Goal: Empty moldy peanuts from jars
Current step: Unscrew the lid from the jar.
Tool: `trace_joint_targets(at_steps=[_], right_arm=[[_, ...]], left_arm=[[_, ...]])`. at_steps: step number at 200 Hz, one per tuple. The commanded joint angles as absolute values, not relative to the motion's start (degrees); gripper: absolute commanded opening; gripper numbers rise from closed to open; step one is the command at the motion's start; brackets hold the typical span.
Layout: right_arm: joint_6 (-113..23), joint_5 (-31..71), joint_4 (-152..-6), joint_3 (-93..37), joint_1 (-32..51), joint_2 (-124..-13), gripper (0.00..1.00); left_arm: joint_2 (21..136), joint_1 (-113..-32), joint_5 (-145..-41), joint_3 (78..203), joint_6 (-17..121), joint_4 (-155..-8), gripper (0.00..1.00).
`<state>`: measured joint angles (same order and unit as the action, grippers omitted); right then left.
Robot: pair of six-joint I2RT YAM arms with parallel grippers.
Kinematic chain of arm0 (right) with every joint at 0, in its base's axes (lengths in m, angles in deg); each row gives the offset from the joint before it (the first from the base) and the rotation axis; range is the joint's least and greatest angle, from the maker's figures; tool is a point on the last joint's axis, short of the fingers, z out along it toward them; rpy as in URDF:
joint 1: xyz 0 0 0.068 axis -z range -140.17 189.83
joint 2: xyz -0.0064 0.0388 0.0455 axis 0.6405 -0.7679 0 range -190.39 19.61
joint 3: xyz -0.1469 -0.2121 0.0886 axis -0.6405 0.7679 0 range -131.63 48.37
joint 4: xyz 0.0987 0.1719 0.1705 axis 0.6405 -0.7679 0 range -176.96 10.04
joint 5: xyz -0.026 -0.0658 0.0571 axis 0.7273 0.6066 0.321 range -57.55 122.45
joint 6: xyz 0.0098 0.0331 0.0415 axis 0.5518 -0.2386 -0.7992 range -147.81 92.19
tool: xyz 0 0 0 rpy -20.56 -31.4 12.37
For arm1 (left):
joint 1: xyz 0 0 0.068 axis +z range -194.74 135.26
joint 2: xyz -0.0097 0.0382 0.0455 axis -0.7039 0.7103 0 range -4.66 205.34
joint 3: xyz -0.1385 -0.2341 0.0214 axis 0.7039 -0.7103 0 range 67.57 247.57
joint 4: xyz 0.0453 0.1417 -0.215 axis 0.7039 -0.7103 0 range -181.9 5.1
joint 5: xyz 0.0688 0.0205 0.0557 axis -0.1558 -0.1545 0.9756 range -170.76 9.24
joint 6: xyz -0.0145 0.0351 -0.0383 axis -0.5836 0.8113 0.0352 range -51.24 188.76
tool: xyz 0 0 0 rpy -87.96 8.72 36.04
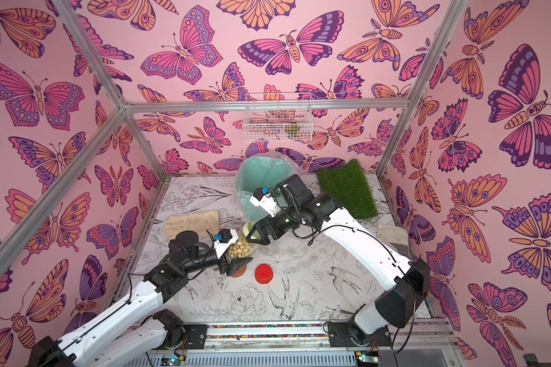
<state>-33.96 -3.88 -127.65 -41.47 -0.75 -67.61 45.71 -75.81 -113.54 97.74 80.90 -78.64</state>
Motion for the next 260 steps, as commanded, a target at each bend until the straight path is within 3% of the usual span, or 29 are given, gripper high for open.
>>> trace_joint_targets(at_steps=[1,120,191,260], right_arm=[[-28.3,-2.6,-128.9,-41.8,0.6,-67.8,0.99],[-47.0,-9.3,-123.6,-40.9,1.2,-68.1,0.99],[-46.0,-9.2,-124.0,-42.9,0.7,-69.3,1.00],[-40.6,-8.1,-127.7,-44.2,0.4,-69.5,0.92]], left_arm=[[44.5,-75.4,-115.7,99.4,79.9,-74.3,0.00],[44.7,-75.4,-115.6,99.4,80.2,-74.4,0.00],[44.8,-75.4,-115.3,99.3,80.2,-74.4,0.00],[45.0,-75.4,-115.1,99.6,80.3,-74.6,0.00]])
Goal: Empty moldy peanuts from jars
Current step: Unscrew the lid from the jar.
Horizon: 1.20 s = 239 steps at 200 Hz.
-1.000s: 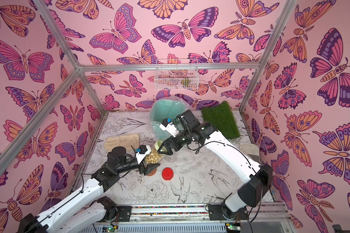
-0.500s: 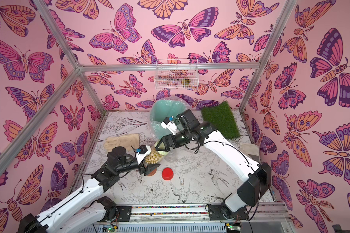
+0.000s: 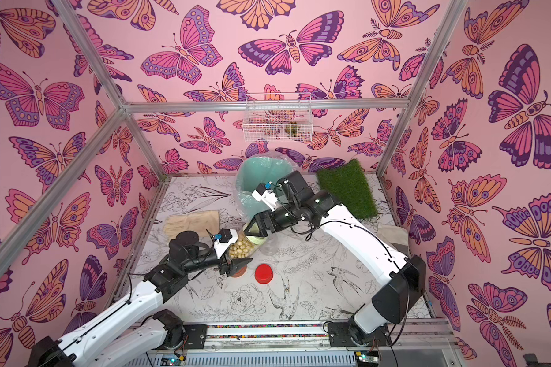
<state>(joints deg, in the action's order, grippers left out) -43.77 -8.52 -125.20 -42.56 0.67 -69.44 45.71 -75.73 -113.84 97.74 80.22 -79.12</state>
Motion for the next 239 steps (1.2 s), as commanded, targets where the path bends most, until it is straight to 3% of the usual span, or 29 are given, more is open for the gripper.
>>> trace_joint_targets(at_steps=[1,60,149,205,239], right_arm=[[-40.6,-8.1,-127.7,-44.2,0.4,-69.5,0.92],[-40.5,-8.8,-127.0,-44.0,0.1,-69.8,0.93],[-39.5,-10.3,-127.5,-44.8,-0.1,-70.0,0.86],[-37.6,-12.3,-124.6,-42.1,0.0,-70.9,0.73],[-34.2,-11.8,-121.9,-39.4,0.1,-68.1,0.71]], left_arm=[[45.0,-75.4,-115.1,99.6,80.3,-74.5,0.00],[45.7,-75.4,-115.3,100.1,80.4,-74.6,0.00],[45.4,-75.4,-115.2,100.4,80.4,-75.3,0.00],[45.0,-75.4,-115.1,100.2,80.3,-75.3,0.00],[44.7,-75.4,-115.0,100.0,80.1,-75.3,0.00]])
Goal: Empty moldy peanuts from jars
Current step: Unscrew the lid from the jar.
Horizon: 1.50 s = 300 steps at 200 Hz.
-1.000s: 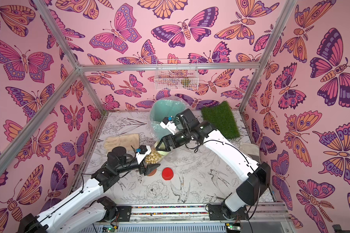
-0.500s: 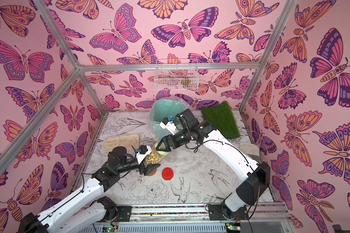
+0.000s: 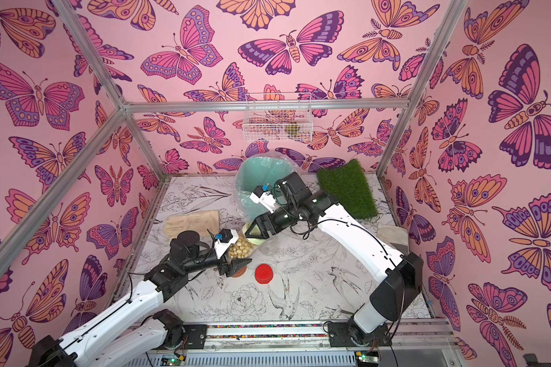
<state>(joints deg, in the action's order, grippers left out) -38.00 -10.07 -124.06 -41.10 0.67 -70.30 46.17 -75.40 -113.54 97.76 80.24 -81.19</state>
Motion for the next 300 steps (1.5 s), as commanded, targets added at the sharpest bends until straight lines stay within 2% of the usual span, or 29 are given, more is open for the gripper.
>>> trace_joint_targets(at_steps=[1,27,52,85,106,146,164,187,215,243,259,300], right_arm=[[-34.1,-11.7,-121.9,-39.4,0.1,-68.0,0.70],[-27.9,-12.6,-120.4,-37.5,0.5,-66.1,0.69],[-18.1,-15.5,-119.1,-34.5,1.2,-63.8,0.71],[-3.9,-22.5,-119.5,-32.1,4.1,-61.2,0.79],[4.5,-24.4,-121.3,-31.9,5.0,-60.2,0.89],[9.0,-25.4,-123.4,-33.5,5.0,-61.4,0.96],[2.3,-24.5,-119.7,-33.7,5.0,-61.9,1.00],[-9.8,-25.2,-113.3,-33.4,5.1,-61.2,0.99],[-27.5,-17.8,-109.6,-34.9,5.1,-60.0,0.99],[-42.8,-8.2,-120.5,-42.5,5.2,-62.5,0.99],[-47.7,-6.0,-128.1,-46.5,5.1,-64.7,0.99],[-55.0,-4.7,-136.1,-47.1,3.6,-66.1,0.99]], left_arm=[[44.7,-75.4,-115.1,100.0,80.1,-75.4,0.00],[44.5,-75.4,-115.3,100.0,79.9,-75.3,0.00],[44.4,-75.4,-116.0,100.1,79.5,-75.4,0.00],[44.3,-75.4,-116.6,100.1,79.2,-75.3,0.00],[44.6,-75.4,-117.1,100.3,79.0,-75.4,0.00],[44.7,-75.4,-117.6,100.4,79.0,-75.4,0.00],[44.3,-75.4,-117.4,100.1,79.0,-75.4,0.00],[43.7,-75.4,-116.7,99.8,79.4,-75.6,0.00],[43.8,-75.3,-116.6,99.7,79.6,-75.6,0.00],[43.6,-75.3,-116.2,99.8,80.0,-75.5,0.00],[43.6,-75.3,-115.7,99.7,80.5,-75.5,0.00],[43.2,-75.3,-115.3,99.3,81.0,-76.0,0.00]])
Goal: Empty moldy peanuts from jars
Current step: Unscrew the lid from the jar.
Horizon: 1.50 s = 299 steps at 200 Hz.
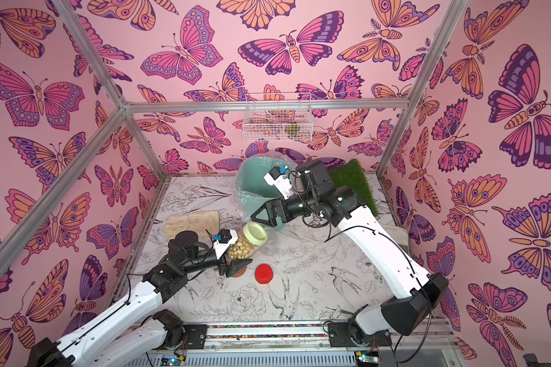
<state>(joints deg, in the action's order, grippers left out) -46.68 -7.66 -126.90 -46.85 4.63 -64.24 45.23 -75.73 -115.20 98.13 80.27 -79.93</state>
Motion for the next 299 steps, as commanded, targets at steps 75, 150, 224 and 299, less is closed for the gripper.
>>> trace_joint_targets(at_steps=[75,150,224,299], right_arm=[[-63.4,-5.4,-129.5,-45.6,-0.9,-68.1,0.99],[-62.6,-2.1,-127.3,-45.3,-3.5,-68.8,0.99],[-57.6,0.6,-132.5,-47.5,-3.5,-71.7,0.82],[-40.6,-11.8,-120.8,-40.9,0.1,-68.0,0.43]], left_arm=[[43.4,-75.3,-115.0,98.9,81.2,-75.9,0.00],[43.3,-75.3,-115.0,98.6,81.2,-75.9,0.00],[43.4,-75.2,-115.4,98.8,81.0,-75.9,0.00],[43.7,-75.2,-116.7,99.6,80.2,-75.9,0.00]])
